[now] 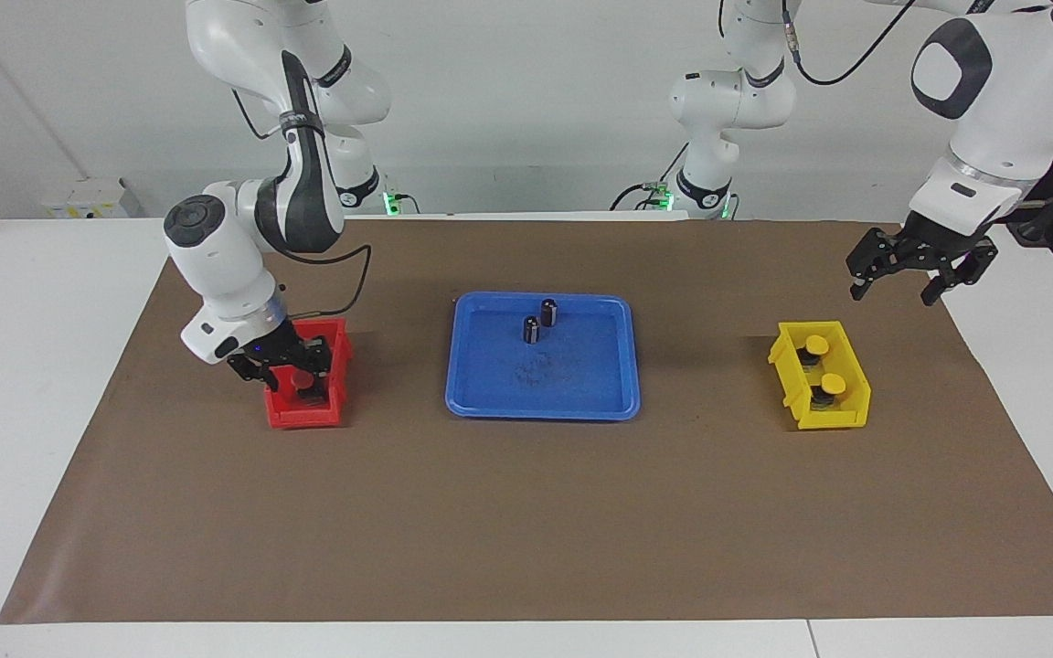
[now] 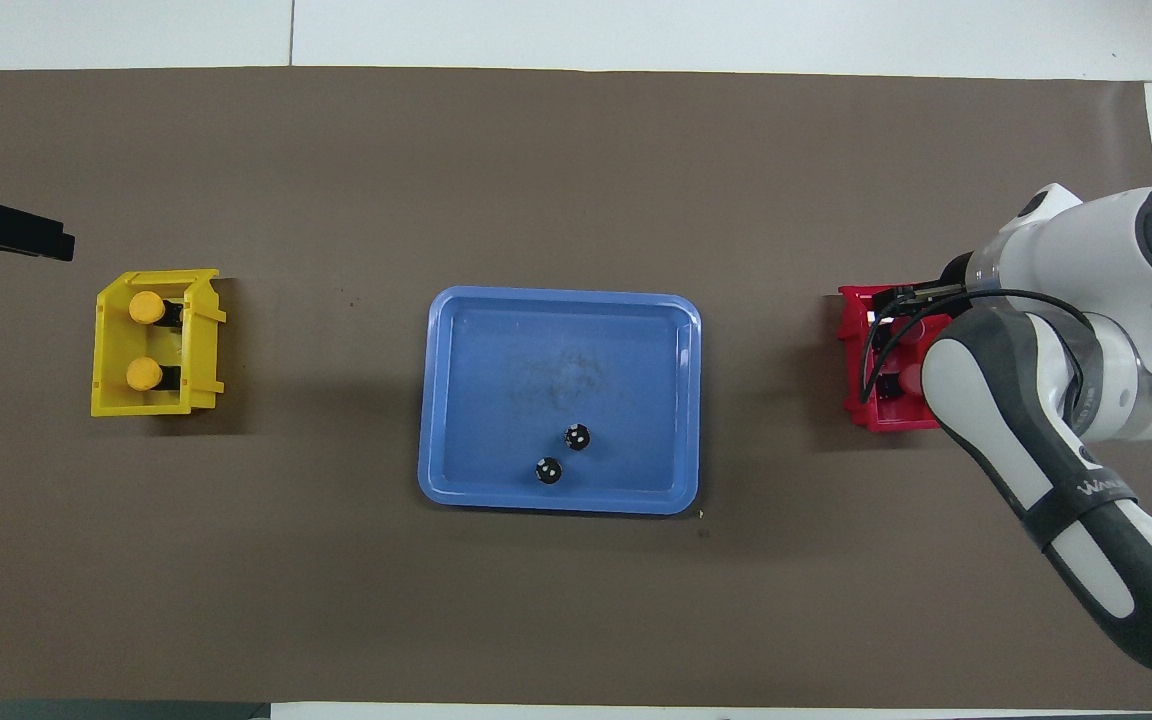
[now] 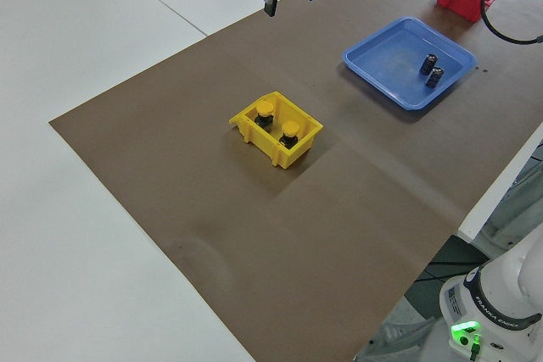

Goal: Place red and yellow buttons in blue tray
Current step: 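Grasp a red button from the red holder with the right gripper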

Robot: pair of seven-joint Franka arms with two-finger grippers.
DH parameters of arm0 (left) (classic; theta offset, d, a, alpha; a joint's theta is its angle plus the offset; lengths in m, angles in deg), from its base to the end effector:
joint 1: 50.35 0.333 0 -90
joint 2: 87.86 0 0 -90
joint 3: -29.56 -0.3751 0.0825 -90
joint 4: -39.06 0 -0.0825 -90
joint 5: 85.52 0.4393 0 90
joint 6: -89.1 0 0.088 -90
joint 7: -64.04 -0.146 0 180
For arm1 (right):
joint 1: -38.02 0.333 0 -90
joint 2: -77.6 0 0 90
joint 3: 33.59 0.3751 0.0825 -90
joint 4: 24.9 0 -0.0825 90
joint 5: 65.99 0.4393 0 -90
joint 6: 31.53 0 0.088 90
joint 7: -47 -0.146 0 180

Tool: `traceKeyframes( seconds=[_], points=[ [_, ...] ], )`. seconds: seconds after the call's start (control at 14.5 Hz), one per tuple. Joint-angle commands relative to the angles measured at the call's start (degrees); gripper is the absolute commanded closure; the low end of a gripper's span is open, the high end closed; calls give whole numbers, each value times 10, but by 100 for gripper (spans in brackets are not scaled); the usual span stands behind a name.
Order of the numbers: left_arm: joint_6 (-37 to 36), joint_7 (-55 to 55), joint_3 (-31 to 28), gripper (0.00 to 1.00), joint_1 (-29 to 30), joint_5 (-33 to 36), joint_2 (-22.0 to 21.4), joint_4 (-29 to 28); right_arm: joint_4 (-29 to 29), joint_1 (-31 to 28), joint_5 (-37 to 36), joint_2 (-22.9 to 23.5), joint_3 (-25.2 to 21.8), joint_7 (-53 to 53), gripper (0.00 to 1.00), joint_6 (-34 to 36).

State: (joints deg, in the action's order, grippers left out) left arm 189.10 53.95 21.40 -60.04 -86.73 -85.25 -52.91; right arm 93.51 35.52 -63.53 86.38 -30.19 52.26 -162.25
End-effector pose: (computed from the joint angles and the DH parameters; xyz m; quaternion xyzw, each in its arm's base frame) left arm 0.6449 -0.0219 0.6144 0.9938 -0.1000 0.0479 0.0037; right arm 0.6354 0.0117 0.3512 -0.9985 -0.0397 -0.0317 0.0200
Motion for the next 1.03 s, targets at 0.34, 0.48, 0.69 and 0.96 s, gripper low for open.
traceKeyframes(
  seconds=[0.34,0.48,0.69,0.96],
  points=[
    [6,2,-1,0,12,2,-14,-22,46,-4,14,-16,1,6,36,-37],
    [5,2,-1,0,13,2,-14,-22,57,-5,14,-18,1,17,44,-38],
    [5,2,-1,0,12,2,-14,-23,55,-8,13,-20,0,26,69,-32],
    [6,1,0,0,11,2,-14,-22,-61,-7,-3,8,0,34,75,84]
  ],
)
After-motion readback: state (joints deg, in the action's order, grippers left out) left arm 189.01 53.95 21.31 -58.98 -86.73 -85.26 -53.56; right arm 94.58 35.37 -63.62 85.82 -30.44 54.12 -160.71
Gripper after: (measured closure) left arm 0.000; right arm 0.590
